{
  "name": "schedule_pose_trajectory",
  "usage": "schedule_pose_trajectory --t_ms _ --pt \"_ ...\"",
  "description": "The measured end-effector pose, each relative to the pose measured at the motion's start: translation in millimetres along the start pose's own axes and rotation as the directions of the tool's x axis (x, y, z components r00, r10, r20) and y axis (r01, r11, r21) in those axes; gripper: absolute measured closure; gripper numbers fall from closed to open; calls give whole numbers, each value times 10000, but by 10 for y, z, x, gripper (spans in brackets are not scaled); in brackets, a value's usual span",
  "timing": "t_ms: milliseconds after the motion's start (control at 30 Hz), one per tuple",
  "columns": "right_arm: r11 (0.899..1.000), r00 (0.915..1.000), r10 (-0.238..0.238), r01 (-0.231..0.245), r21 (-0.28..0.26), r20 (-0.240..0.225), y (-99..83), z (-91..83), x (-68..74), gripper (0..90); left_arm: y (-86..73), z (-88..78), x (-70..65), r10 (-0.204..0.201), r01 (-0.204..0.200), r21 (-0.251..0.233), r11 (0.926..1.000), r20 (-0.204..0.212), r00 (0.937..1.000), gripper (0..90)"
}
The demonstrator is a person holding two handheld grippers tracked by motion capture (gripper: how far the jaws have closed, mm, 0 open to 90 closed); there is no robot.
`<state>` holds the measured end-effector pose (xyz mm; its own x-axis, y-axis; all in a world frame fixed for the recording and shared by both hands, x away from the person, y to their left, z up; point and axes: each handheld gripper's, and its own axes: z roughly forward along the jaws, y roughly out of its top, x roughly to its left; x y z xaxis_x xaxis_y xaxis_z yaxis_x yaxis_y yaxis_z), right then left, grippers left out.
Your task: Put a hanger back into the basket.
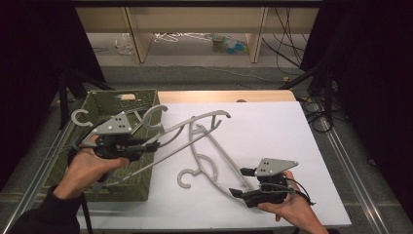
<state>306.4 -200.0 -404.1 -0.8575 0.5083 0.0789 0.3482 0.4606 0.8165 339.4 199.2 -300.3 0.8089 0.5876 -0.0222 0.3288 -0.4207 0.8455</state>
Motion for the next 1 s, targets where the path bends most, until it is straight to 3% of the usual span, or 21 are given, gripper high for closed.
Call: schedule_pose_trajectory --t_ms 200,333,633,1000 --pt "10000 10000 46 -46 14 63 -9 6 -10 255 -17 -193 189 -179 178 -23 9998 -576 9982 784" --pt "9999 9999 101 -101 43 116 -17 14 -9 249 -51 -302 302 -463 434 -335 9985 -912 9948 784" --pt "9998 10000 75 -75 160 24 -27 38 -7 249 -163 -560 600 -913 797 -688 9944 -1862 9783 784" --pt "9997 10000 65 -65 255 -9 -33 50 -12 253 -336 -667 901 -1248 1065 -829 9909 -2637 9565 785"
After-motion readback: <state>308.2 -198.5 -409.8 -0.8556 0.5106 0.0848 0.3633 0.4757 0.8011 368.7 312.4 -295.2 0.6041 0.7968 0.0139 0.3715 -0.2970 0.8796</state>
